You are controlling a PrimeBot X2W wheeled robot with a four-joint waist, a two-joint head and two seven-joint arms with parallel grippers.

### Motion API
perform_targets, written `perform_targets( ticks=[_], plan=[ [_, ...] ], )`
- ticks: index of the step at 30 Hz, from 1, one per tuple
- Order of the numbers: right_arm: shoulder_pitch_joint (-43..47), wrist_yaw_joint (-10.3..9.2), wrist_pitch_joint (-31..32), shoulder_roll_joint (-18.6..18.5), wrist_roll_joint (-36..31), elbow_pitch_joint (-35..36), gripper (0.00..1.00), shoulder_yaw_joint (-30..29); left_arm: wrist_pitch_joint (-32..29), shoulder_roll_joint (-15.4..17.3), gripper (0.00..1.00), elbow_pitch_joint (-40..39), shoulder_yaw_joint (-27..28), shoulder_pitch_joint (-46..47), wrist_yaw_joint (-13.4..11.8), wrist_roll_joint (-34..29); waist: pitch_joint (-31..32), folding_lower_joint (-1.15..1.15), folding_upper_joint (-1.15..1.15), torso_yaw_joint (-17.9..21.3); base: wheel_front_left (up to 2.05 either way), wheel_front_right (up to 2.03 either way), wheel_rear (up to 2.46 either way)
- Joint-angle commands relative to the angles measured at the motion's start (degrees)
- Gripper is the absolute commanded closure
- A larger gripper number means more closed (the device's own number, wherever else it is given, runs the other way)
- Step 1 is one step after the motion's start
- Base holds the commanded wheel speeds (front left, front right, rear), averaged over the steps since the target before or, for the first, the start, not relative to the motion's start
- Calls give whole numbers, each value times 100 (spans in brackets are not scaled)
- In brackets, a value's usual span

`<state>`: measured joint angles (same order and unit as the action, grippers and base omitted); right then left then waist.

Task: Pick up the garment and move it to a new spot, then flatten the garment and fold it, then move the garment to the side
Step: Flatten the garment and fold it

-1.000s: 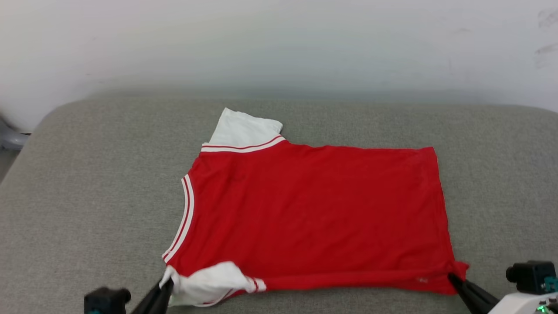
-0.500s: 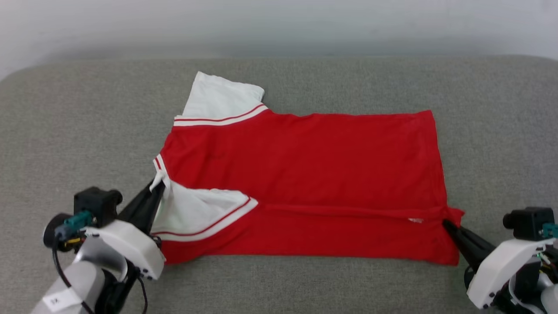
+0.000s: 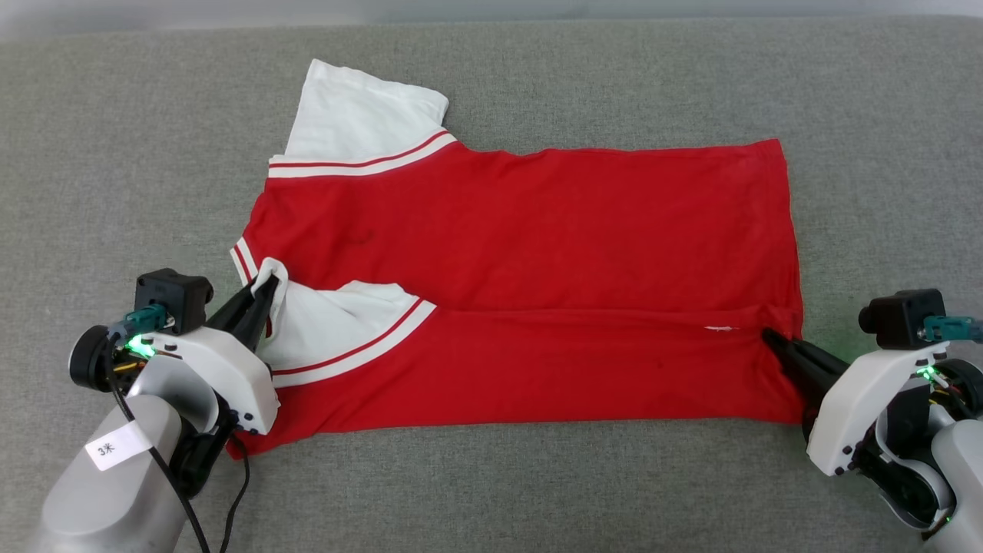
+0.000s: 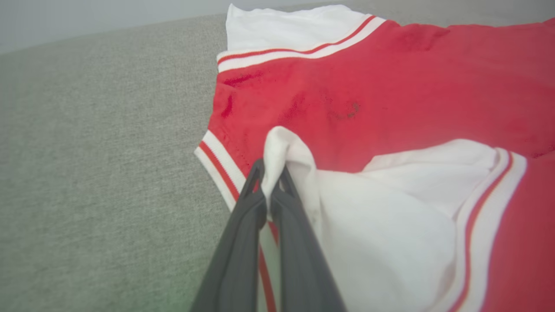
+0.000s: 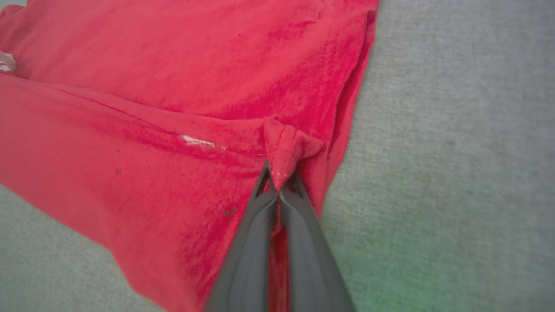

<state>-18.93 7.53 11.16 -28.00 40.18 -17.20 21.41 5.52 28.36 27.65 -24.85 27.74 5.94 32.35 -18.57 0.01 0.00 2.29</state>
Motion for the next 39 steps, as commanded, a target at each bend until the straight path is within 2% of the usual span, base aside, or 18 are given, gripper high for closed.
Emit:
perform_targets(
  ticks=[1, 9, 10, 11, 12, 13, 19, 24, 38, 39],
  plan=[
    [-106, -9, -9, -9, -22, -88, 100, 49, 49, -30, 100, 139, -29, 103, 22, -21, -36, -1, 0, 2, 0, 0, 0],
    [-221, -9, -71, 66, 164, -396, 100, 252, 228, -243, 100, 863, -337, 293, 118, 85, 12, -1, 0, -68, 0, 0, 0],
    [-221, -8, -63, 65, 199, -385, 90, 254, 265, -253, 100, 917, -359, 315, 122, 109, 34, -1, 0, -79, 0, 0, 0],
    [-226, -9, -98, 30, 198, -362, 40, 247, 297, -257, 100, 986, -375, 348, 127, 113, 67, -1, 0, -95, 0, 0, 0],
    [-222, -8, -140, -4, 208, -339, 0, 217, 337, -247, 63, 1043, -398, 392, 130, 94, 104, -1, 0, -114, 0, 0, 0],
    [-207, -9, -166, -18, 239, -304, 0, 190, 416, -219, 0, 1063, -415, 444, 132, 37, 143, -1, 0, -131, 0, 0, 0],
    [18, -8, -284, -130, 267, -42, 0, 32, 381, -109, 0, 1116, -550, 600, 137, 37, 479, -1, 0, -266, 0, 0, 0],
    [251, -8, -263, -145, 196, 149, 0, -112, -146, 92, 0, 886, -737, 684, 145, 214, 771, -1, 0, -366, 0, 0, 0],
    [629, -8, 26, 109, -67, 476, 0, -406, -3258, 1054, 0, -635, -1775, 948, 146, 1696, 1160, -1, 0, -452, 0, 0, 0],
    [628, -8, 65, 160, -106, 526, 0, -440, -3764, 1172, 0, -784, -1946, 944, 146, 1902, 1164, -1, 0, -427, 0, 0, 0]
  ],
)
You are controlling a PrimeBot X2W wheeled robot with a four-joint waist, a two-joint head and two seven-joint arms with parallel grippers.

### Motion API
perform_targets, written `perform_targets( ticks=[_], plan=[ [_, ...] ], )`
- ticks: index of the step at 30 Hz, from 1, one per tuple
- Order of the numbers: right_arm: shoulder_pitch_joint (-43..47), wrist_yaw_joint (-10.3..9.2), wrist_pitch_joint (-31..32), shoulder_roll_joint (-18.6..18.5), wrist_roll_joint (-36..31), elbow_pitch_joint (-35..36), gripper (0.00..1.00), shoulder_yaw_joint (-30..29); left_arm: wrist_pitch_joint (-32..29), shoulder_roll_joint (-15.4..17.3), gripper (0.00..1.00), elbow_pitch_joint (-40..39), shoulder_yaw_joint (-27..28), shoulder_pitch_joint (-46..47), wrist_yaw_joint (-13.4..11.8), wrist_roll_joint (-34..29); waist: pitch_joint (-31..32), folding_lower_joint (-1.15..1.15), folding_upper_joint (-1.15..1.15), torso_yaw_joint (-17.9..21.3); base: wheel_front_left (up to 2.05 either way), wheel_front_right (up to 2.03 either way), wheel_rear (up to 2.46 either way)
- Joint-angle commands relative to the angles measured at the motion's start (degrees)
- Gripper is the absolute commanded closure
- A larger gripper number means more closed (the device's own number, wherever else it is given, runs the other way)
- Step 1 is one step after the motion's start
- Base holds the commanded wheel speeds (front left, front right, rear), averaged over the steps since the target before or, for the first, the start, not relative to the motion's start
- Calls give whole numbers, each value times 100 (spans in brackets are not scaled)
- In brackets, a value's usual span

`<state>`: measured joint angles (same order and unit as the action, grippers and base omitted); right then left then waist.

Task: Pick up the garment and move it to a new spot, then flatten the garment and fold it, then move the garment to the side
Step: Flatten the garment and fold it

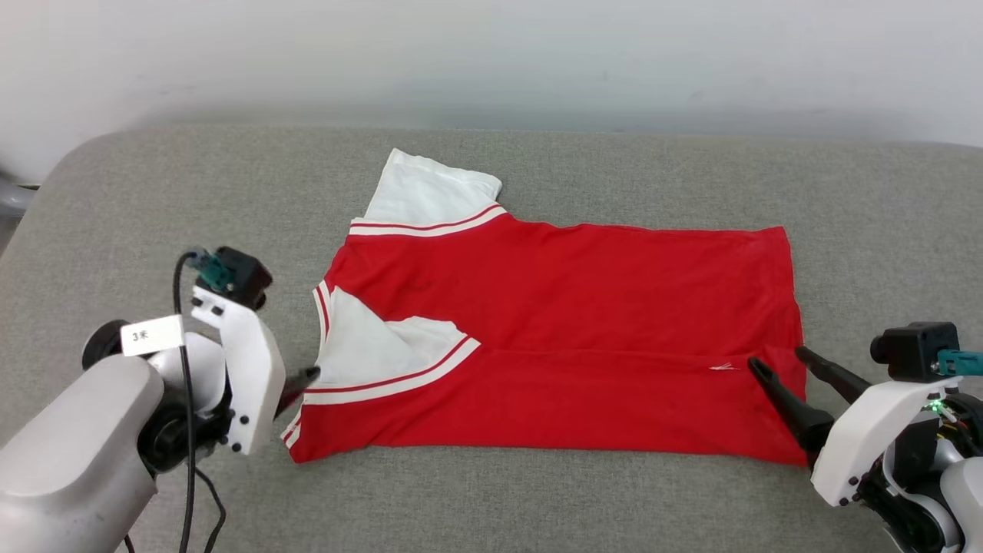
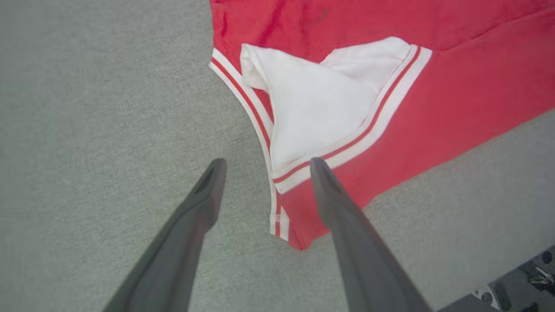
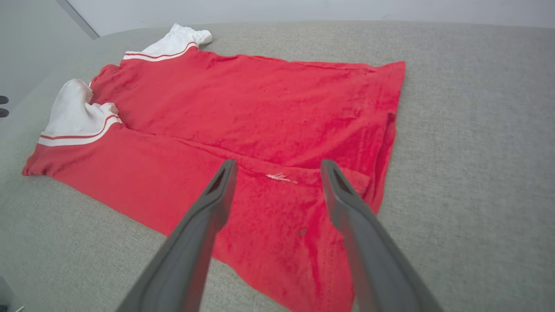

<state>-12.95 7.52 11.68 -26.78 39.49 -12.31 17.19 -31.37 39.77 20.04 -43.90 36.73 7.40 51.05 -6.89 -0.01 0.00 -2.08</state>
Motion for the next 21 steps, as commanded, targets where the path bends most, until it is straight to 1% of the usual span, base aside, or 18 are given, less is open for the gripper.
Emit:
perform_targets(
  ticks=[1, 6, 9, 15, 21],
  plan=[
    [39, -7, 23, 51, -42, 52, 0, -27, -209, 71, 0, -51, -100, 39, 0, 63, -9, 1, 0, 23, 0, 0, 0],
    [29, -7, 75, 73, -80, 104, 0, -59, -611, 125, 0, -12, -331, -63, 0, 205, -78, 1, 0, 102, 0, 0, 0],
    [-34, -7, 88, 83, -85, 128, 0, -69, -712, 127, 0, 83, -445, -118, 1, 247, -158, 1, 0, 161, 0, 0, 0],
    [-132, -7, 99, 123, -126, 162, 0, -67, -778, 80, 0, 407, -694, -176, 1, 273, -342, 1, 0, 270, 0, 0, 0],
    [-216, -7, 90, 140, -125, 140, 0, -41, -748, -75, 0, 740, -911, -381, 0, 421, -435, 1, 0, 344, 0, 0, 0]
  ],
)
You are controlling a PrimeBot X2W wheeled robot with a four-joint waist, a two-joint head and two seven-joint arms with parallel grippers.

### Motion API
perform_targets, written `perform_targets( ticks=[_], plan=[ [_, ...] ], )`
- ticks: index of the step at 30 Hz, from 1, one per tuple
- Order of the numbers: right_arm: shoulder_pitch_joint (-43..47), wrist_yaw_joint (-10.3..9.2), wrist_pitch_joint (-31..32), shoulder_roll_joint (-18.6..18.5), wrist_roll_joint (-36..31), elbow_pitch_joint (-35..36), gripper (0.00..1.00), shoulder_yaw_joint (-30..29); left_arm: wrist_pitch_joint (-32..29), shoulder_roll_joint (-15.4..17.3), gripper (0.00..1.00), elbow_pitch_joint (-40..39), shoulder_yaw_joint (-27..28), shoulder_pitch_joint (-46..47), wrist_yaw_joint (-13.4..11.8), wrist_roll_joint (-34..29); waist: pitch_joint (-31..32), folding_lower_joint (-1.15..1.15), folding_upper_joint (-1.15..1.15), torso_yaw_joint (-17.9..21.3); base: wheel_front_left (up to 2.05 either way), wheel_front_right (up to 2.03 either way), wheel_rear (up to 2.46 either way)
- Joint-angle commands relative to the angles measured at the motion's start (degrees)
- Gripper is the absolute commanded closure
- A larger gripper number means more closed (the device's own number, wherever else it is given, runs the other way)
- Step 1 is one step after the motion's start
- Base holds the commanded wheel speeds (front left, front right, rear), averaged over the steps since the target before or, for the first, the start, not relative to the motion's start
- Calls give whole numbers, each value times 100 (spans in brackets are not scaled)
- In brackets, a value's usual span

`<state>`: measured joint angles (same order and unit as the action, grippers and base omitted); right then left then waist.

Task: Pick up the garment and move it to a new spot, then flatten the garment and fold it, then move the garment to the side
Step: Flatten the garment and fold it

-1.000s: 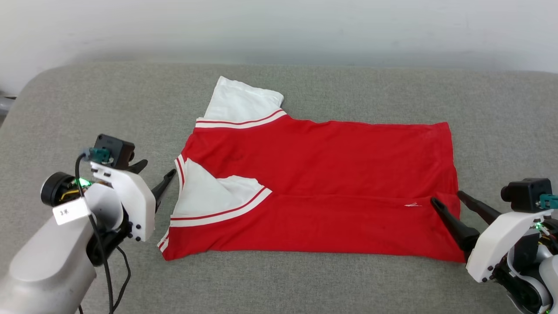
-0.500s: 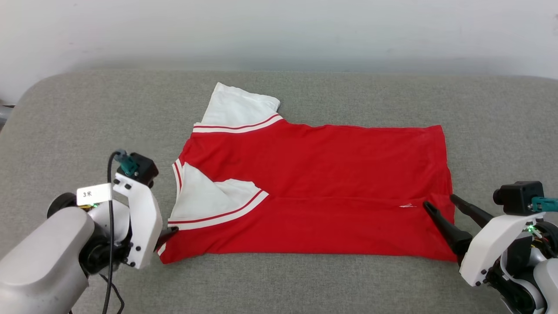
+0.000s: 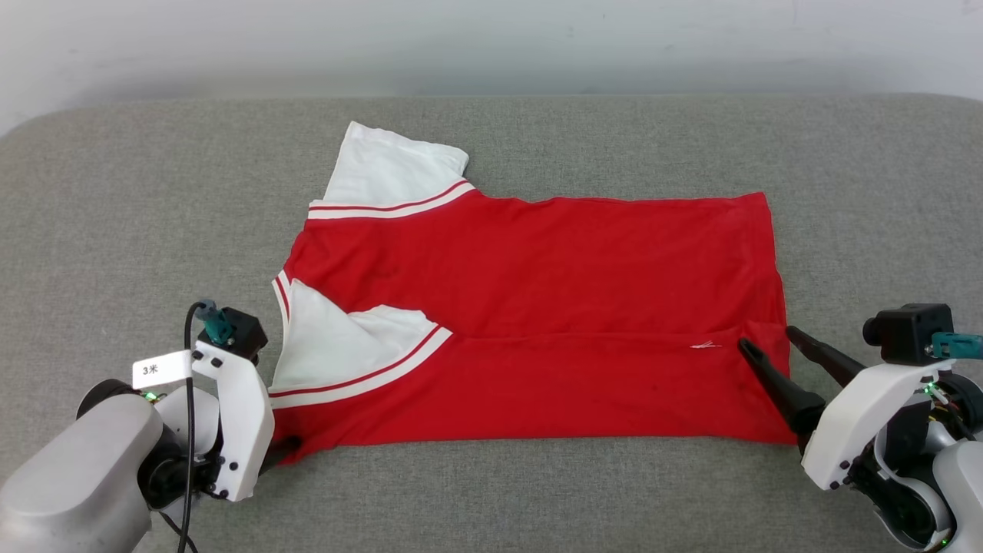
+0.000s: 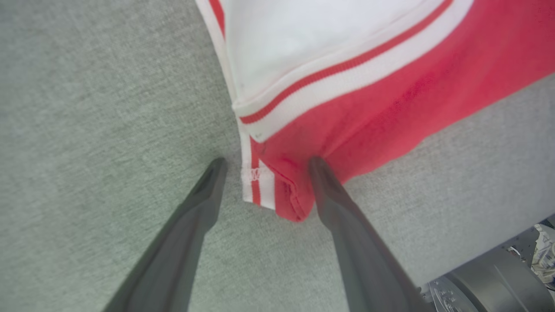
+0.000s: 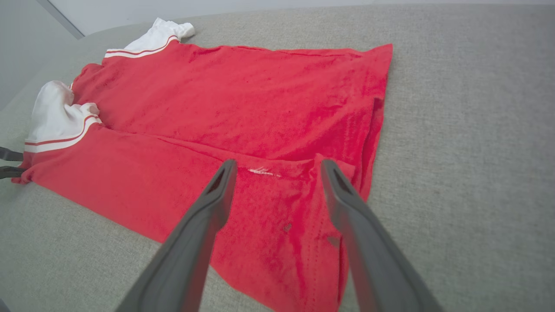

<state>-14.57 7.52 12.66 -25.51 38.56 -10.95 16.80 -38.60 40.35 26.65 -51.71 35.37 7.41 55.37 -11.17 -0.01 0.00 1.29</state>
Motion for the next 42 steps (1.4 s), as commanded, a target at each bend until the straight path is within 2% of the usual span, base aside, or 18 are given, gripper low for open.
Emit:
perform_targets(
  ticks=[1, 3, 4, 5, 6, 15, 20, 29, 36, 42],
  plan=[
    [-63, -7, -13, 10, -26, -3, 0, 0, 11, -162, 0, 146, -176, -271, -3, 6, -17, 1, 0, 14, 0, 0, 0],
    [-88, -7, -15, -3, -10, -15, 0, 3, 29, -238, 0, 267, -252, -325, -8, 77, -23, 1, 0, 27, 0, 0, 0],
    [-102, -7, -7, -19, -5, -20, 0, 2, 26, -264, 9, 300, -309, -334, -7, 91, -16, 1, 0, 32, 0, 0, 0],
    [-112, -7, 7, -41, -7, -19, 0, -1, 39, -281, 71, 321, -355, -326, -7, 109, -5, 1, 0, 32, 0, 0, 0],
    [-120, -7, 20, -66, -13, -13, 0, 1, 60, -283, 100, 329, -396, -314, -7, 132, 14, 1, 0, 27, 0, 0, 0],
    [-337, -7, 402, -532, -113, 253, 0, -34, 495, -3, 100, -7, -488, 77, -1, 218, 255, 1, 0, -79, 0, 0, 0],
    [-450, -6, 1130, -901, -47, 472, 0, -12, 733, 163, 100, -359, -553, 197, -1, 194, 340, 1, 0, -149, 0, 0, 0],
    [-583, -7, 2786, -1401, 183, 615, 0, 368, 978, 221, 100, -733, -644, 286, -1, 74, 342, 1, 0, -239, 0, 0, 0],
    [-603, -7, 3303, -1323, 210, 287, 0, 605, 1065, 124, 100, -800, -664, 397, -1, -15, 200, 1, 0, -370, 0, 0, 0],
    [-643, -7, 3184, -1097, 54, -281, 0, 778, 1139, 98, 100, -811, -688, 434, 0, -81, 52, 1, 0, -448, 0, 0, 0]
  ],
)
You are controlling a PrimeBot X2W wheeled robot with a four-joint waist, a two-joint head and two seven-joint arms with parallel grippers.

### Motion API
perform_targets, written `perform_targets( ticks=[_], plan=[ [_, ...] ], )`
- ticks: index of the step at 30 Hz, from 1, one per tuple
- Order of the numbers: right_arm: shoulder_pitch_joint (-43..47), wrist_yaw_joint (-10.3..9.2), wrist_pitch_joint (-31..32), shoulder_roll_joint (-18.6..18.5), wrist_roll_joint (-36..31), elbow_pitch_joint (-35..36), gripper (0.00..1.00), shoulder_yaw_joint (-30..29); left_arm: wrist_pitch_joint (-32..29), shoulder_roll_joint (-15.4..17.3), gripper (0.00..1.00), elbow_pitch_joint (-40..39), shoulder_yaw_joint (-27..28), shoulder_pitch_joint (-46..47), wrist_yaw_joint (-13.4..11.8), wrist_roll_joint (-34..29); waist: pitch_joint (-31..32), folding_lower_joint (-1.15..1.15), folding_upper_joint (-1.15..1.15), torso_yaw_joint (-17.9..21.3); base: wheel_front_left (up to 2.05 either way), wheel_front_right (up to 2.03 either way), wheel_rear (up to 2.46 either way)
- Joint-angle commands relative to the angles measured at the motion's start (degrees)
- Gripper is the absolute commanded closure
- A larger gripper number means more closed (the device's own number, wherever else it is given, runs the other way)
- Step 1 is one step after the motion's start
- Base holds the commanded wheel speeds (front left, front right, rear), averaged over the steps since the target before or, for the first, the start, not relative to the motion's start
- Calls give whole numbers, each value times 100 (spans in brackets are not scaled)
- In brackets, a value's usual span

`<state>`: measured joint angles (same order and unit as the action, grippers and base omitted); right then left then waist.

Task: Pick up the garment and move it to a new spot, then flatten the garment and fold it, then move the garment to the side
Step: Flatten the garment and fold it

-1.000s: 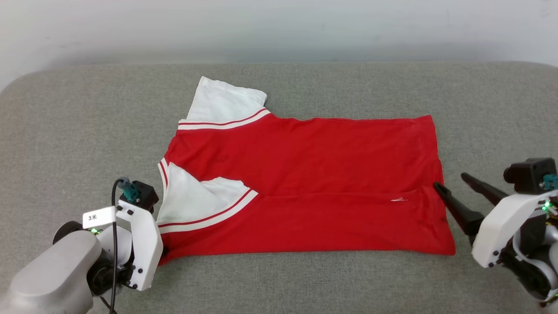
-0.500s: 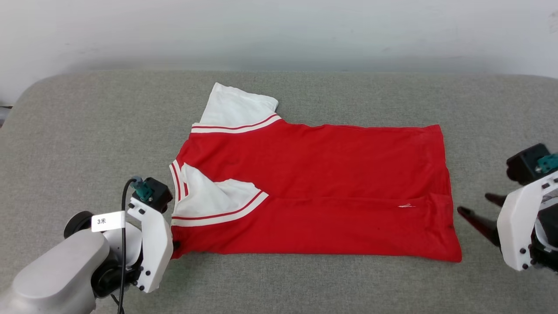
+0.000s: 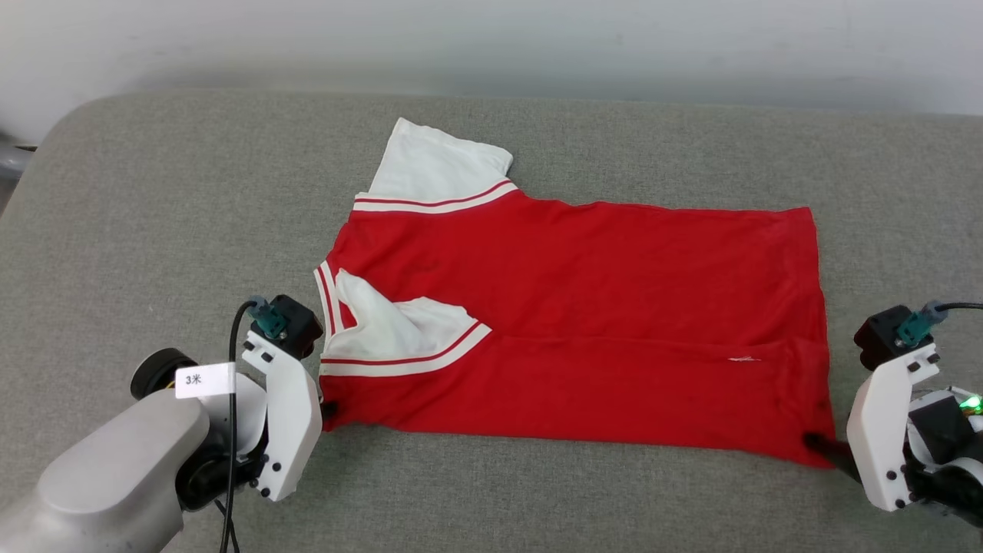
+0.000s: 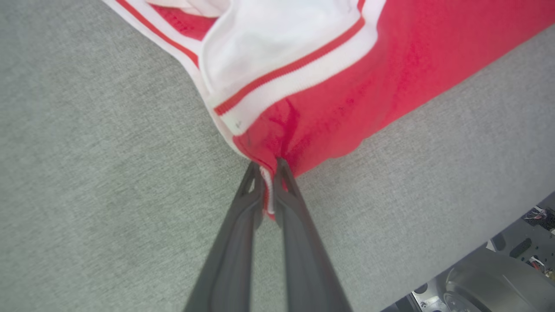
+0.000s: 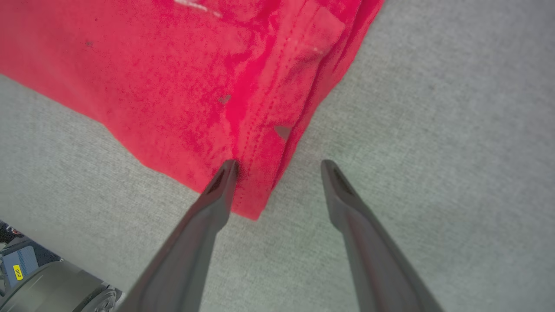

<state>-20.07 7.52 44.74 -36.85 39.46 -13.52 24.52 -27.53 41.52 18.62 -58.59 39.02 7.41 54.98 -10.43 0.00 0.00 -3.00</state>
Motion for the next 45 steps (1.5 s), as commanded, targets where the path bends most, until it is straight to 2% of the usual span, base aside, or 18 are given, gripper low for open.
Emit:
perform_targets(
  ticks=[1, 11, 12, 13, 14, 21, 26, 30, 39, 45],
  plan=[
    [-75, -7, -66, 90, -55, -146, 0, 50, 49, -23, 100, -5, -4, 79, 0, -41, -44, 0, 0, -33, 0, 0, 0],
    [151, 5, -465, 477, 149, -908, 0, 822, 185, -19, 100, 77, -35, 66, 0, -14, -175, 0, 0, -52, 0, 0, 0],
    [133, 6, -527, 483, 183, -931, 17, 876, 208, -23, 100, 95, -27, 43, 0, 12, -171, 0, 0, -41, 0, 0, 0],
    [101, 9, -623, 483, 212, -941, 70, 913, 218, -25, 100, 113, -26, 14, 0, 18, -158, 0, 0, -27, 0, 0, 0],
    [43, 9, -736, 472, 249, -956, 100, 914, 237, -25, 100, 131, -33, -16, 0, 25, -138, 0, 0, -14, 0, 0, 0],
    [-160, -6, -1443, 242, 438, -992, 100, 796, 326, 41, 100, 222, -62, -181, 0, 124, 178, 0, 0, 62, 0, 0, 0],
    [9, -6, -1765, 81, 604, -752, 100, 787, 442, 113, 100, 156, -88, -413, -22, 194, 494, 0, 0, 130, 0, 0, 0],
    [185, -6, -1910, -69, 696, -464, 100, 713, 488, 294, 100, -36, -73, -638, -94, 282, 704, 0, 0, 190, 0, 0, 0],
    [764, -6, -1899, -371, 805, 146, 100, 375, 638, 775, 100, -713, -55, -1187, -391, 405, 914, 0, 0, 240, 0, 0, 0],
    [1313, -7, -1639, -519, 881, 438, 100, 12, 708, 965, 100, -1070, -49, -1574, -639, 576, 957, 0, 0, 226, 0, 0, 0]
  ],
)
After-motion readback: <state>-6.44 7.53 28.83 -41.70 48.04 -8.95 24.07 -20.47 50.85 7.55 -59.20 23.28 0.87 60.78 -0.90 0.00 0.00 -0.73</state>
